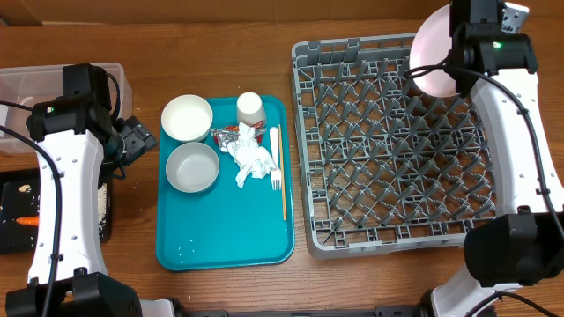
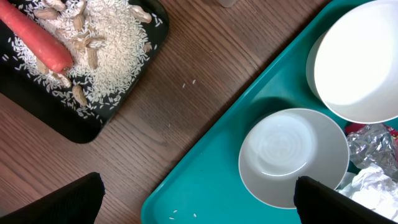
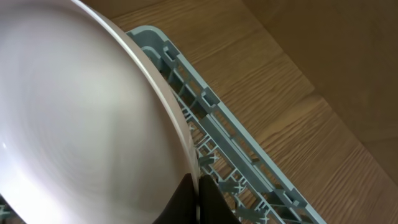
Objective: Sort waste into correct bins and load items into the dishwasher rack
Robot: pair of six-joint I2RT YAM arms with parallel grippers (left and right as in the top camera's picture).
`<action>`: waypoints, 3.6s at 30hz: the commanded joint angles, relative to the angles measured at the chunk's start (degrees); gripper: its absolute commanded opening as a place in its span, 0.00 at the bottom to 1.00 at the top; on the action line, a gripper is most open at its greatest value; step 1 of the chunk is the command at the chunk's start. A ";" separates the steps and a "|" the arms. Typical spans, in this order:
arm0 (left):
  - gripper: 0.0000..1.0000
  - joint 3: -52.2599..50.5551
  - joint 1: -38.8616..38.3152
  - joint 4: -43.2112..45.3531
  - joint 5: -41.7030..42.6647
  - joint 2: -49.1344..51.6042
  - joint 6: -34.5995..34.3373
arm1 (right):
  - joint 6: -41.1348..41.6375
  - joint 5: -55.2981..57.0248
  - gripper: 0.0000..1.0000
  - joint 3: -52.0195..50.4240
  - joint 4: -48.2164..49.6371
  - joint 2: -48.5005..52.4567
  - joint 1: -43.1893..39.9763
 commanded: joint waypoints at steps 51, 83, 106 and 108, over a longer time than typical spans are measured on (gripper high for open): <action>1.00 1.29 -0.04 0.04 -0.72 -0.44 -0.55 | -5.60 -59.08 1.00 12.00 -6.49 -2.71 10.64; 1.00 1.29 -0.04 0.04 -0.72 -0.44 -0.55 | -4.20 -66.20 1.00 11.89 -11.58 -2.73 13.57; 1.00 1.29 -0.09 8.20 7.39 -0.44 -3.76 | -4.22 -66.20 1.00 11.89 -11.58 -2.73 13.57; 1.00 1.29 -0.11 5.77 10.75 -0.44 -3.54 | -4.22 -66.20 1.00 11.89 -11.58 -2.73 13.57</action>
